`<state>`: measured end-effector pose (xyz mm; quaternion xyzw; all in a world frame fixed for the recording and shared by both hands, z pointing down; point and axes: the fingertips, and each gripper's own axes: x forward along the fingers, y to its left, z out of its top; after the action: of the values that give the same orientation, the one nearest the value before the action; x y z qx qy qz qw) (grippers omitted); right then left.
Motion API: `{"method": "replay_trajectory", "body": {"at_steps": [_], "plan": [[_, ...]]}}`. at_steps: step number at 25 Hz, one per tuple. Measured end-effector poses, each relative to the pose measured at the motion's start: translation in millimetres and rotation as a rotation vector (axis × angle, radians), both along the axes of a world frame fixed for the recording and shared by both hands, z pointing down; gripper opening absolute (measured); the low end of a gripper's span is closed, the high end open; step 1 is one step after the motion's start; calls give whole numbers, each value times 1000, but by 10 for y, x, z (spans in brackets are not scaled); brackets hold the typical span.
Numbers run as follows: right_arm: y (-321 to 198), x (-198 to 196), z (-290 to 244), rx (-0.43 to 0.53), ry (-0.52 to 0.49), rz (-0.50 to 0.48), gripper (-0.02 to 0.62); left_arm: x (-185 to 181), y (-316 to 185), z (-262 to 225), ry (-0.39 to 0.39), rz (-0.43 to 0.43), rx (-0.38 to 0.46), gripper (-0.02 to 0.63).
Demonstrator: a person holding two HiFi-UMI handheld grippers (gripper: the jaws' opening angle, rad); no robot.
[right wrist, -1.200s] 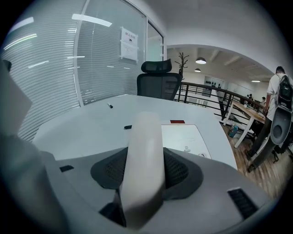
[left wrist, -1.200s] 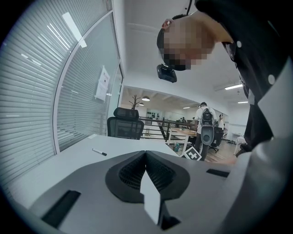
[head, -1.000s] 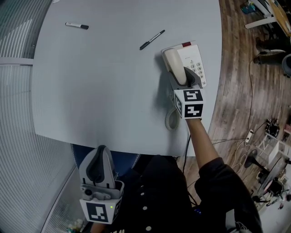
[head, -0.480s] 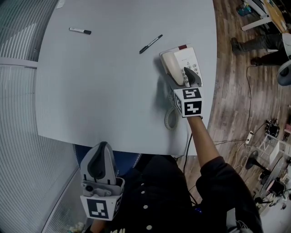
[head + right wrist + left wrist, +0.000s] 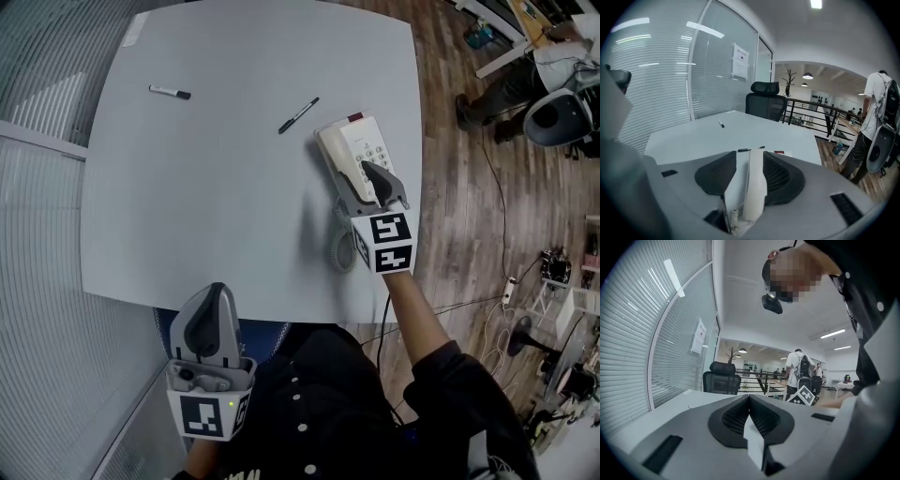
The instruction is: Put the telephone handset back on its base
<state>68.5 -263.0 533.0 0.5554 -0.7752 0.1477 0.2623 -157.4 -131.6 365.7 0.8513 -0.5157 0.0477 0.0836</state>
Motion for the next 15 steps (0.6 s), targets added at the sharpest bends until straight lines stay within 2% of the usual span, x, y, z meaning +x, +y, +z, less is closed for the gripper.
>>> {"method": "replay_trajectory", "body": {"at_steps": [3, 4, 7, 15], "plan": [[132, -59, -338, 64, -63, 15, 87, 18, -3, -47, 7, 14, 19, 15], [183, -83, -453, 87, -80, 19, 66, 24, -3, -53, 11, 18, 23, 14], [333, -156, -766, 144, -111, 21, 43, 29, 2, -97, 22, 27, 40, 15], [721, -250, -1469, 258, -228, 28, 32, 7, 38, -316, 42, 38, 101, 14]]}}
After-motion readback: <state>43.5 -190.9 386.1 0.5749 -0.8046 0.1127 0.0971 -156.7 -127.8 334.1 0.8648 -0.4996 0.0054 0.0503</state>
